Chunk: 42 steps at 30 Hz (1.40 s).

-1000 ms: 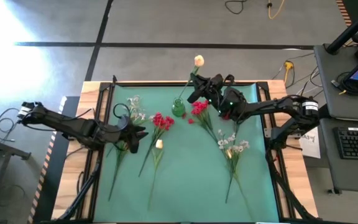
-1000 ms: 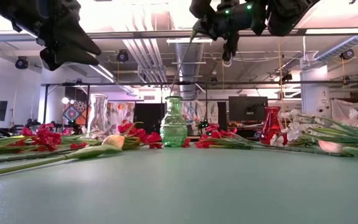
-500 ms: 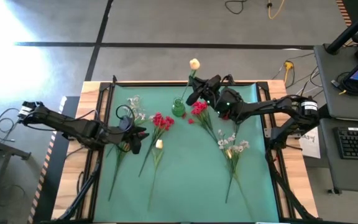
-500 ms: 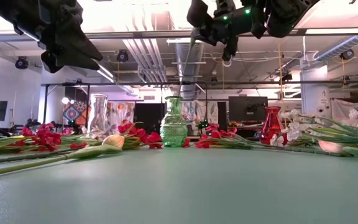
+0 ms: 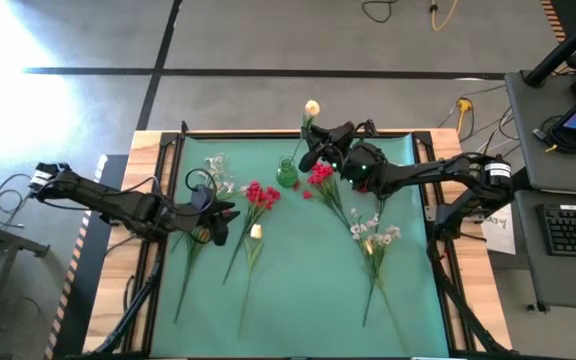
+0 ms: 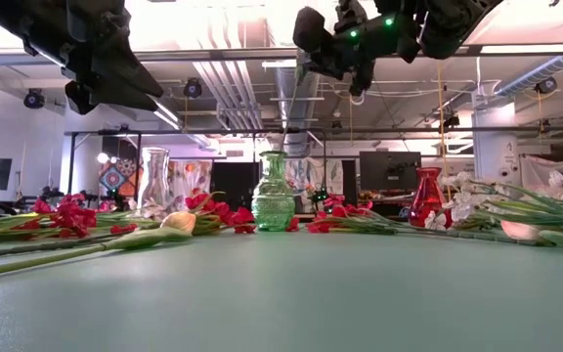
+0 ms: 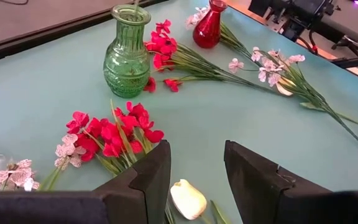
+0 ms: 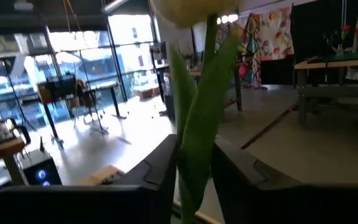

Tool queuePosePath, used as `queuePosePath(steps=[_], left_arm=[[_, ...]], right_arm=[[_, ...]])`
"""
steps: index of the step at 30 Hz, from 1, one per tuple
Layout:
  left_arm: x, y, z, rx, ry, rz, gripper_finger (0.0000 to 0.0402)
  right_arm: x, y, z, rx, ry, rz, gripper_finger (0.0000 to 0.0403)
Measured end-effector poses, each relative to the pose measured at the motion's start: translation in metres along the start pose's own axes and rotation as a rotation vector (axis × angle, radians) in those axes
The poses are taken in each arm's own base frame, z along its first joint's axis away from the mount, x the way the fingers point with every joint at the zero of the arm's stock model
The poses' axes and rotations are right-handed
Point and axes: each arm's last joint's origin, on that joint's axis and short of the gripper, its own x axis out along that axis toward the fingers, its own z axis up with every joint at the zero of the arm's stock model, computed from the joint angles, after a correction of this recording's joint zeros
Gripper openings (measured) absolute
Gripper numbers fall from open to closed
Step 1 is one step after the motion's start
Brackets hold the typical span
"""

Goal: Sort flowers into vase by color
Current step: Put the right white tulip into the green vase, then put the middle red flowers into the transparent vase

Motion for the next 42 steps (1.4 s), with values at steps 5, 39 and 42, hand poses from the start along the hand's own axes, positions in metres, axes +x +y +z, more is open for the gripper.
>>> queuePosePath(steps=[5, 39, 42], left_arm=[[0.000, 0.000, 0.000, -0.001, 0.000, 0.000, 0.0139], [0.032, -0.011, -0.031, -0.138, 0.292, 0.000, 0.0227], [0.038, -0.013, -0.040, -0.150, 0.405, -0.022, 0.0241]], right_arm=[[0.000, -0.001, -0.008, -0.016, 0.071, 0.001, 0.0126], [-0.061, 0.012, 0.004, 0.003, 0.482, 0.088, 0.0255], [-0.065, 0.016, 0.003, 0.014, 0.497, 0.100, 0.0256]])
